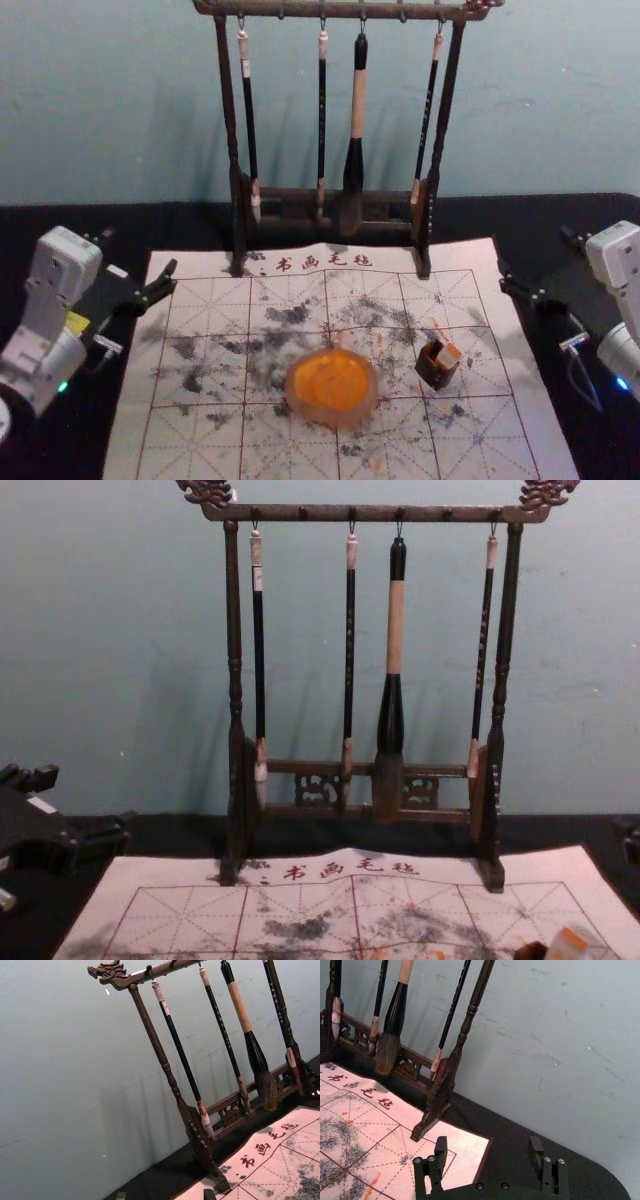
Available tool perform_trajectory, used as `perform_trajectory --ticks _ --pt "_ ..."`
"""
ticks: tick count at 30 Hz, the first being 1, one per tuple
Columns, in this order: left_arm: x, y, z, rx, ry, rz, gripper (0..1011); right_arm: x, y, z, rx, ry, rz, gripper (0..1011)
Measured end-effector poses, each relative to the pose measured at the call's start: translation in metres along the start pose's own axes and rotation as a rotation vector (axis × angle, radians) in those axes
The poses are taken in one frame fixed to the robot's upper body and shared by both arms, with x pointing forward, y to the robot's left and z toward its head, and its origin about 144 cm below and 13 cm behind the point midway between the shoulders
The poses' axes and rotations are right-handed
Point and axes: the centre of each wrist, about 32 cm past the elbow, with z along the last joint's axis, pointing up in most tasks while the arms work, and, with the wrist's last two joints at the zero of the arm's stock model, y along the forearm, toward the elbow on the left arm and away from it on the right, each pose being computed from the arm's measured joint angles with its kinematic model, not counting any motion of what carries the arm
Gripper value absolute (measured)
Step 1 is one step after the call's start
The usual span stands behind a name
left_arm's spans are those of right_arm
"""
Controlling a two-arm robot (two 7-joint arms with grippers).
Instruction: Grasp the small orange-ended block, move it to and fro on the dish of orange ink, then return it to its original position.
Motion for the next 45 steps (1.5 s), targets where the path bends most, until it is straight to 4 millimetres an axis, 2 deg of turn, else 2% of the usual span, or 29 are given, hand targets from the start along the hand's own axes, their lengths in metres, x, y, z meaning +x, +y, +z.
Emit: perform_trajectory --ticks 11,19,31,38,45 --pt "0.0 0.0 0.0 0.0 0.0 0.0 1001 0.0 0.0 0.0 0.0 0.0 0.0 1000" --pt "0.0 0.0 0.0 0.0 0.0 0.0 1001 0.008 0.003 0.0 0.024 -0.003 -0.006 1000" --pt "0.0 0.0 0.0 0.0 0.0 0.0 1001 0.012 -0.023 0.001 0.113 0.071 0.141 1000" --pt "0.0 0.0 0.0 0.0 0.0 0.0 1001 0.003 -0.04 0.001 0.149 0.099 0.272 1000" --pt "0.0 0.0 0.0 0.0 0.0 0.0 1001 -0.006 -0.047 0.0 0.142 0.128 0.371 1000"
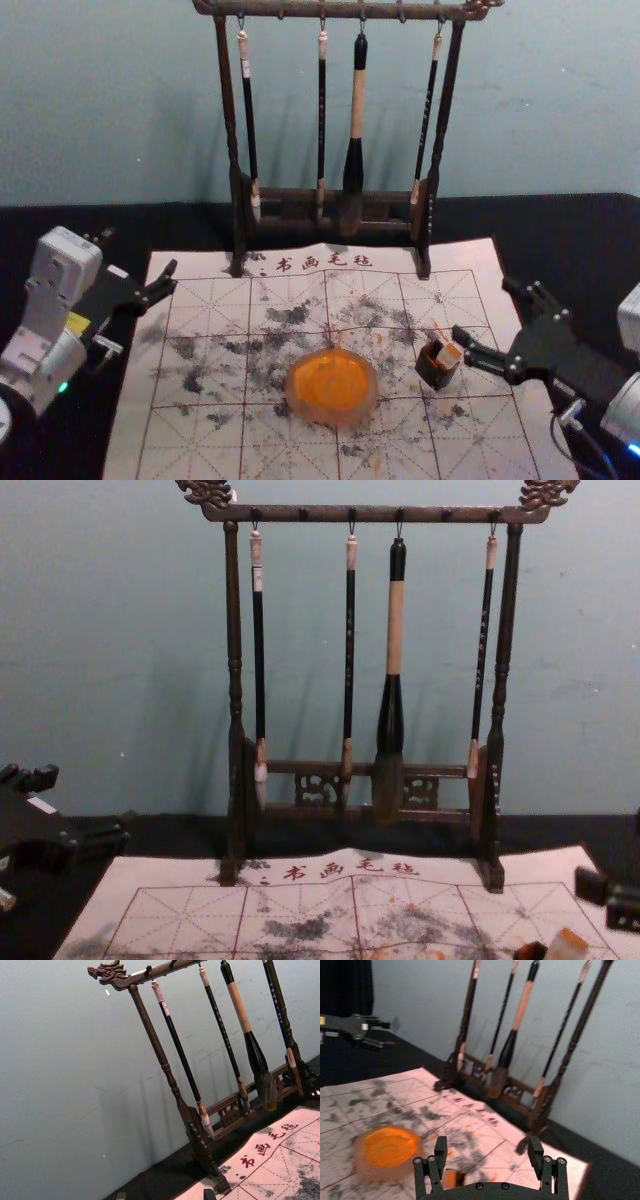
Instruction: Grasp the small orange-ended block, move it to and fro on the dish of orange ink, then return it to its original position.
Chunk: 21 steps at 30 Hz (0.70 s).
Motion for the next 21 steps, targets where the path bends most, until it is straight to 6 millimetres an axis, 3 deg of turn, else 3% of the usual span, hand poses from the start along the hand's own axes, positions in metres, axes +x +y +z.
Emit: perform_trajectory --ticks 21 --pt "0.0 0.0 0.0 0.0 0.0 0.0 1001 -0.008 0.018 -0.014 -0.113 0.113 0.095 1000"
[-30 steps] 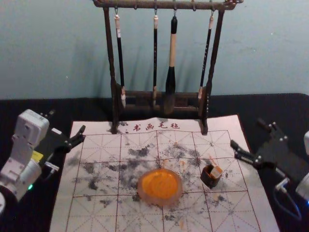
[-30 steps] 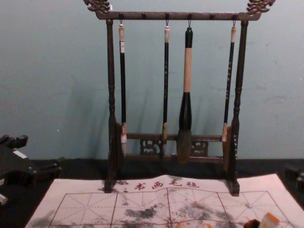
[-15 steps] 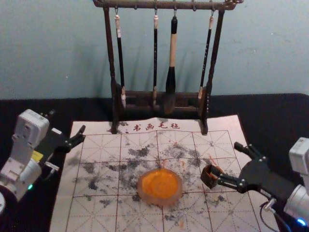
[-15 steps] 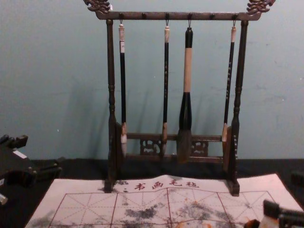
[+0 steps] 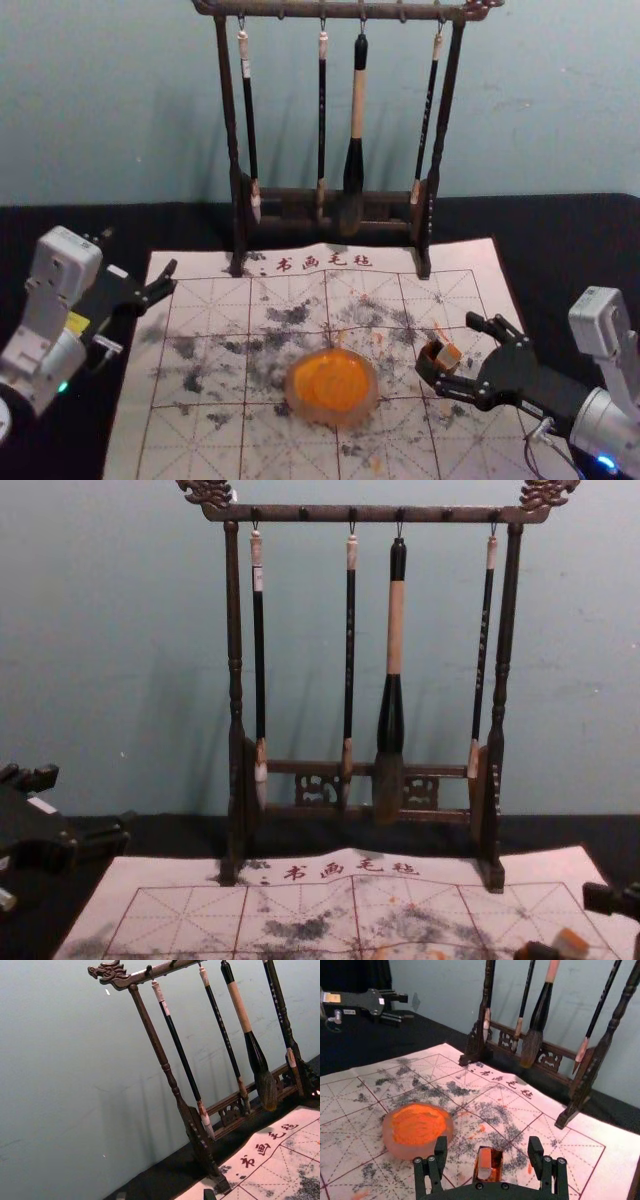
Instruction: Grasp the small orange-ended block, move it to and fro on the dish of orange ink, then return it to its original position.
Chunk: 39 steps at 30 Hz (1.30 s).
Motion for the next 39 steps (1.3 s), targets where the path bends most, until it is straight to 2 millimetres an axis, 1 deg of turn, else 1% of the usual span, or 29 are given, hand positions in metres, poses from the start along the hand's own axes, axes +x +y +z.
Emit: perform_trajectory --ticks 9,39 --pt "0.0 0.0 0.0 0.0 0.0 0.0 1001 0.0021 0.0002 -0.0007 -0.017 0.013 -0.009 1000" --pt "0.0 0.0 0.0 0.0 0.0 0.0 1001 -0.0003 -0.0051 -0.0006 -0.043 0.04 -0.002 1000"
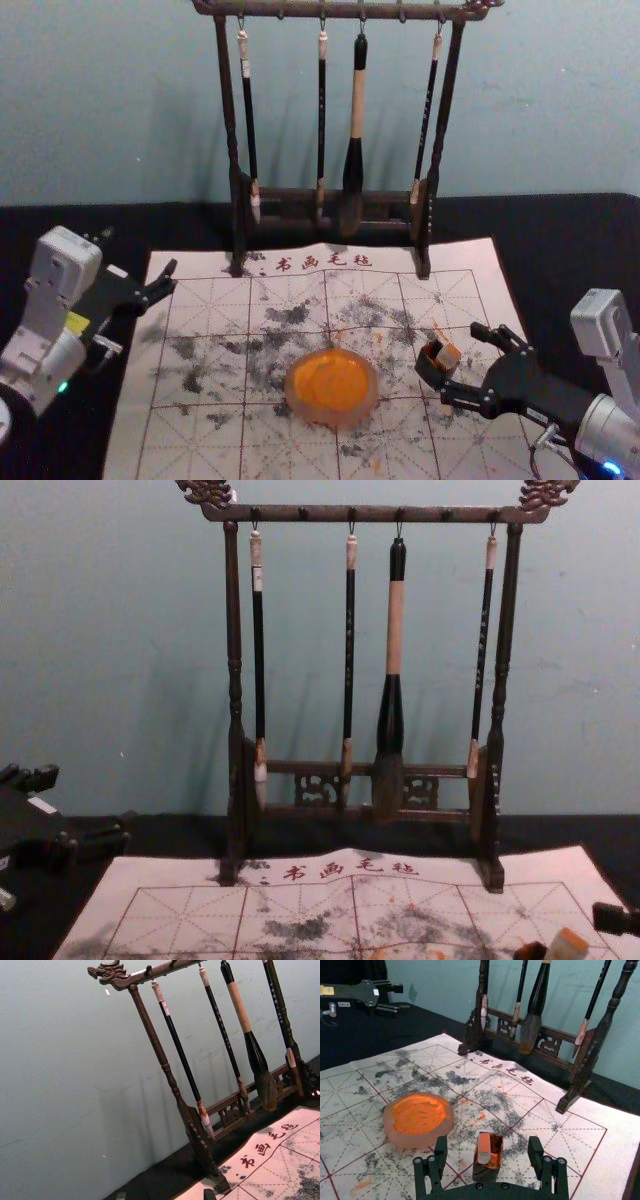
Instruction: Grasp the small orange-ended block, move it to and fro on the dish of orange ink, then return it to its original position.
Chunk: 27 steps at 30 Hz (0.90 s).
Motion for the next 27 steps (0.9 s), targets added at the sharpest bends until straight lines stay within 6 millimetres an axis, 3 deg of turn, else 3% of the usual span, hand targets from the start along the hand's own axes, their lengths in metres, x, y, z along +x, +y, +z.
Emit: perform_trajectory --ticks 13,21,27 --pt "0.0 0.0 0.0 0.0 0.0 0.0 1001 0.0001 0.0002 0.0002 0.001 -0.002 0.0 982" --pt "0.0 0.0 0.0 0.0 0.0 0.0 1001 0.0002 0.0003 0.0002 0.001 -0.002 -0.001 811" --pt "0.0 0.0 0.0 0.0 0.0 0.0 1001 0.0002 0.0003 0.0001 0.001 -0.002 -0.001 621"
